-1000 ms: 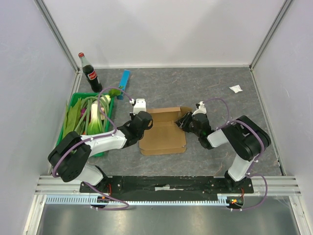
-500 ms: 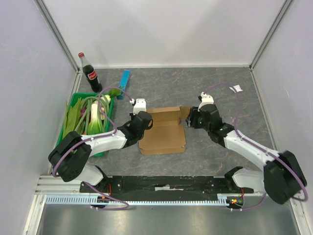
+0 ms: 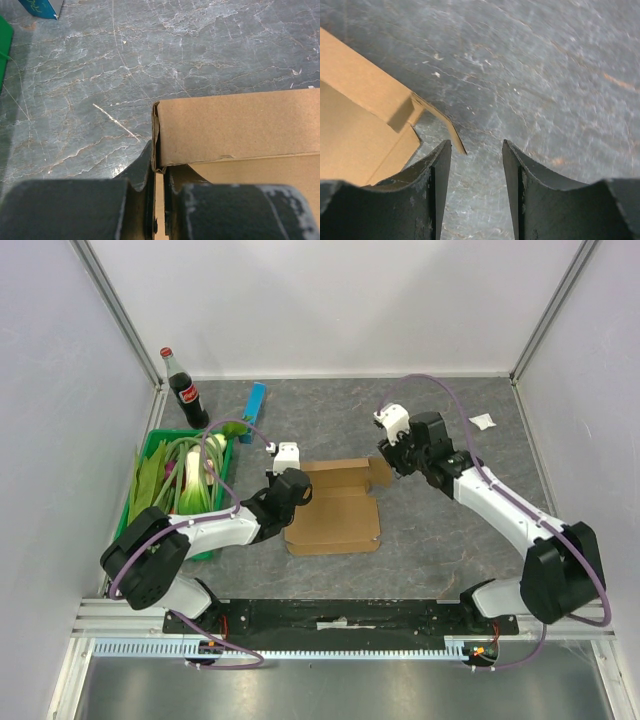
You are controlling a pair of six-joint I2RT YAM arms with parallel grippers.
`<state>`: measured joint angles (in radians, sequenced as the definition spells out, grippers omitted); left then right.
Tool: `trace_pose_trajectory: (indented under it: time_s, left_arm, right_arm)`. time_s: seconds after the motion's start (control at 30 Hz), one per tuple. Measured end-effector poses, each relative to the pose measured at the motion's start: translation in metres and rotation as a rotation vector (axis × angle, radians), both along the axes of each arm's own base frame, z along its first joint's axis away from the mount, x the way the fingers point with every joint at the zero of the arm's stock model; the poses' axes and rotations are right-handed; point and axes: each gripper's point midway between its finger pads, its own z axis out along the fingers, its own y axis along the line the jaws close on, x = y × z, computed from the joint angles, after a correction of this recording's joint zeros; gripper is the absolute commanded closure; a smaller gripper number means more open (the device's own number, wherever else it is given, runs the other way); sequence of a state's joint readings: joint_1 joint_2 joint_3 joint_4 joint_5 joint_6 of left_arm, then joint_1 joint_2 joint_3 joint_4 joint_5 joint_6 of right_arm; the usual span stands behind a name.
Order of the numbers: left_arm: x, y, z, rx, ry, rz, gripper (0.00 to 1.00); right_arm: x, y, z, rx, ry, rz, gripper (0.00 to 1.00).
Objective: Fold the paper box
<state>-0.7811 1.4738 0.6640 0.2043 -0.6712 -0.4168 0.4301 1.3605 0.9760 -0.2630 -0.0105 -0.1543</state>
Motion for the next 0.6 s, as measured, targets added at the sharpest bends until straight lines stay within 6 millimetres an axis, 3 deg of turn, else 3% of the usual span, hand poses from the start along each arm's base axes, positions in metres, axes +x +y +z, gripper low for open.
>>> trace_pose_trajectory:
  time_s: [0.3,0.47,0.6]
  left_arm:
    - [0.000,0.000,0.000,-0.002,-0.007,-0.002,0.98]
    - [0.000,0.000,0.000,-0.001,-0.009,-0.004,0.98]
    - [0.001,0.000,0.000,0.000,-0.009,-0.004,0.98]
  right_arm:
    - [0.000,0.030,-0.006,-0.011,0.035,0.256,0.54]
    - [0.001,0.035,-0.027,-0.025,0.094,0.268,0.77]
    - [-0.003,0.045,-0.030,-0.039,0.099,0.252,0.97]
